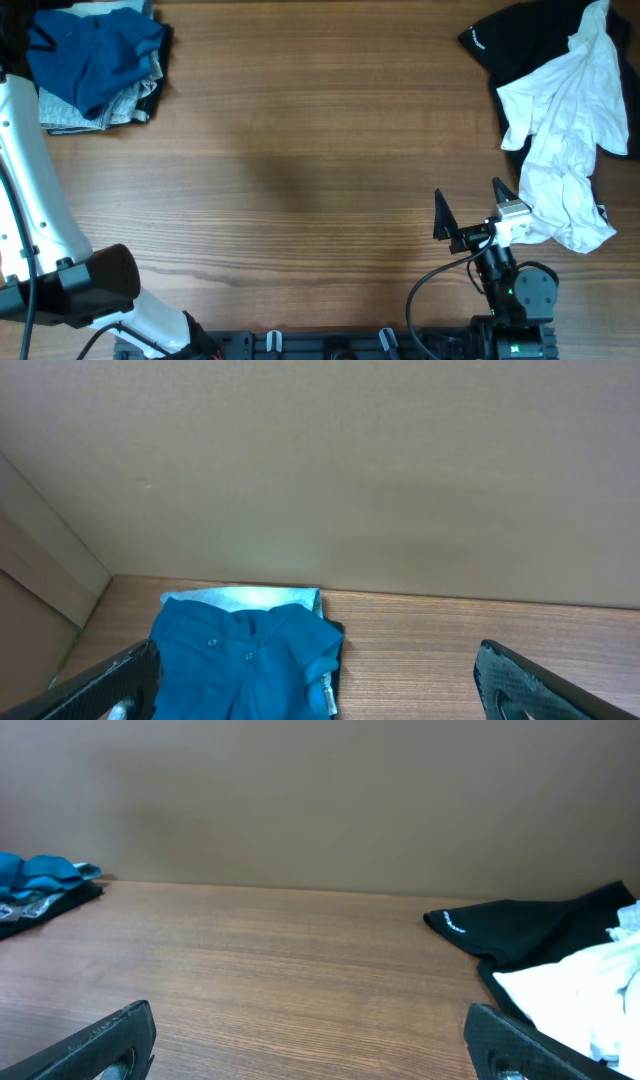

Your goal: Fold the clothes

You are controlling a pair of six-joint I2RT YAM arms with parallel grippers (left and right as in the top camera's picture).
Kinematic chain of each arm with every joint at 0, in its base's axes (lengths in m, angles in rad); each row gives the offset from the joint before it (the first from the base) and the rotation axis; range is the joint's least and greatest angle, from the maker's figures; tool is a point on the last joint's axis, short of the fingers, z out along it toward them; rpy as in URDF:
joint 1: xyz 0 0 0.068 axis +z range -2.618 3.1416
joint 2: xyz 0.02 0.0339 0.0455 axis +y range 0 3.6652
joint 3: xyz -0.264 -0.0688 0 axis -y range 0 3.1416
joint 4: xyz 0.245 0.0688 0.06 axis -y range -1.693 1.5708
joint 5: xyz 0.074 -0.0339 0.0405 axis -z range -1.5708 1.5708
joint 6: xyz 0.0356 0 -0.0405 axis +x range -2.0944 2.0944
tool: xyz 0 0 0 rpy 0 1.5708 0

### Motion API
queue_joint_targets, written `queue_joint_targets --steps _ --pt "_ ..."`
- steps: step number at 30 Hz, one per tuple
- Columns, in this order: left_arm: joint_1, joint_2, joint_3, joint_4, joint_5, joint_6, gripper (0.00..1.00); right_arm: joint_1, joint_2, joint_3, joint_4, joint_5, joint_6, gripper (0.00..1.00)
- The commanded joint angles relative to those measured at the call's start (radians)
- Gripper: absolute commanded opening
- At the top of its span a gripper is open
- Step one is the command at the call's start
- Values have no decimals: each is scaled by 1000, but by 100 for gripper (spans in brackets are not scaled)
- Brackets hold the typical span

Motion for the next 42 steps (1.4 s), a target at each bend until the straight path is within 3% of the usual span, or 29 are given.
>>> queue_joint_targets --steps 1,10,17,20,26,31,38,42 --pt "1 8 -6 2 12 -8 100 4 -9 -1 6 -19 -12 100" --pt "-6 -47 -6 -104 -7 -1 100 4 -9 -1 6 -19 -12 100" --pt "-11 -240 -86 -213 -18 0 100 4 -9 -1 6 -19 -12 100" --pt "-26 -381 -288 -114 -18 -2 100 4 -9 -1 6 -19 -12 100" --pt "-64 -739 -908 327 13 -13 100 4 -9 -1 6 -19 -12 100" --pt "-69 -1072 -1423 645 13 -169 100 4 -9 -1 6 -19 -12 100" --pt "-129 -1425 -1894 893 9 -209 100 4 -9 -1 6 -19 -13 100" --pt "-153 -1567 -2009 902 -8 -211 100 4 -9 -1 6 -19 -13 100"
